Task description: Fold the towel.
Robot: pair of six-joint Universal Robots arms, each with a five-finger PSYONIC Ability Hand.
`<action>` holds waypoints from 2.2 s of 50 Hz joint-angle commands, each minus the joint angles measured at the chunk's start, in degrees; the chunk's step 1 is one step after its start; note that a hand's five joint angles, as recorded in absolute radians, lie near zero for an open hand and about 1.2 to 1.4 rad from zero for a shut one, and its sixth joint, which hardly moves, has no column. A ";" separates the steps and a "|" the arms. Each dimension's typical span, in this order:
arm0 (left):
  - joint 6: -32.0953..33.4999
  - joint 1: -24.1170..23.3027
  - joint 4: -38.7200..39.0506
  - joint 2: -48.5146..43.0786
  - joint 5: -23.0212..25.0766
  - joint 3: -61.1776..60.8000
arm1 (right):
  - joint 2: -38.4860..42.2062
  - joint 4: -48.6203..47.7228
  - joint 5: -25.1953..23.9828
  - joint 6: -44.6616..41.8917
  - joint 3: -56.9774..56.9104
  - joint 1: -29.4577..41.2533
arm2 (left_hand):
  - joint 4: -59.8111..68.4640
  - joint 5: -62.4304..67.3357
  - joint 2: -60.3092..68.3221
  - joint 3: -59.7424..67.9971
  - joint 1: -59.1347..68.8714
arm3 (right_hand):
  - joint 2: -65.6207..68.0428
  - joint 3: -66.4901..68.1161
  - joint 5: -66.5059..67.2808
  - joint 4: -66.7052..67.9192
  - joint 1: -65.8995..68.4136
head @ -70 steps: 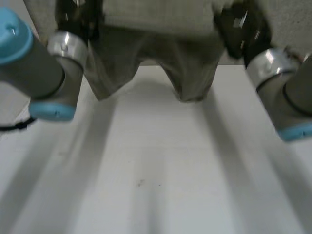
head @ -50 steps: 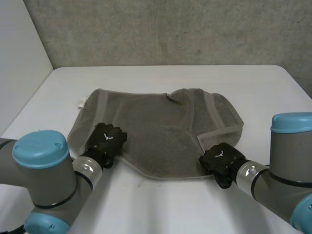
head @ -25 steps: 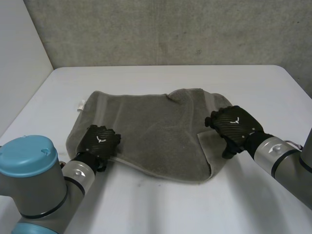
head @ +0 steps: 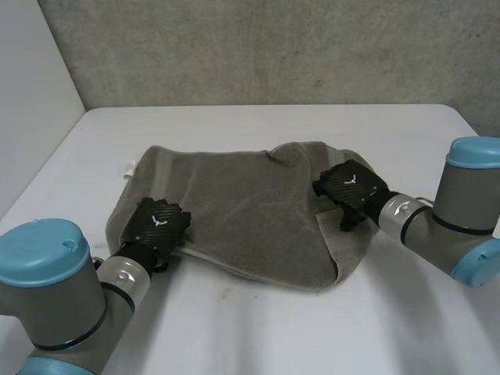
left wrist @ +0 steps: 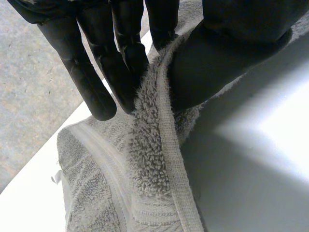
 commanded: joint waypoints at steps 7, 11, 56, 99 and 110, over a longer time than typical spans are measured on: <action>-0.08 0.08 0.56 0.00 0.09 -0.14 | 4.02 2.32 0.00 0.10 -2.72 1.04 | 10.23 10.27 10.19 10.31 11.17 | 6.54 6.18 7.31 6.34 11.28; -0.08 0.08 0.56 0.00 0.09 -0.22 | 4.82 2.32 0.18 0.10 -2.98 1.31 | 10.23 10.27 10.19 10.31 11.17 | 7.72 7.36 8.49 7.52 12.46; -0.17 2.27 2.67 -0.70 0.17 -0.05 | -19.88 2.41 5.01 2.64 20.57 -8.27 | -6.24 -6.19 -6.27 -6.15 -5.29 | 48.37 48.01 49.14 48.17 53.11; 2.45 8.60 -11.02 12.11 0.70 2.32 | -33.40 -3.59 -1.32 18.05 28.75 -21.90 | 10.23 10.27 10.19 10.31 11.17 | 48.37 48.01 49.14 48.17 53.11; 21.07 9.13 -31.39 23.64 3.24 6.19 | -43.16 25.56 0.08 -11.37 24.70 -22.33 | 10.23 10.27 10.19 10.31 11.17 | 48.37 48.01 49.14 48.17 53.11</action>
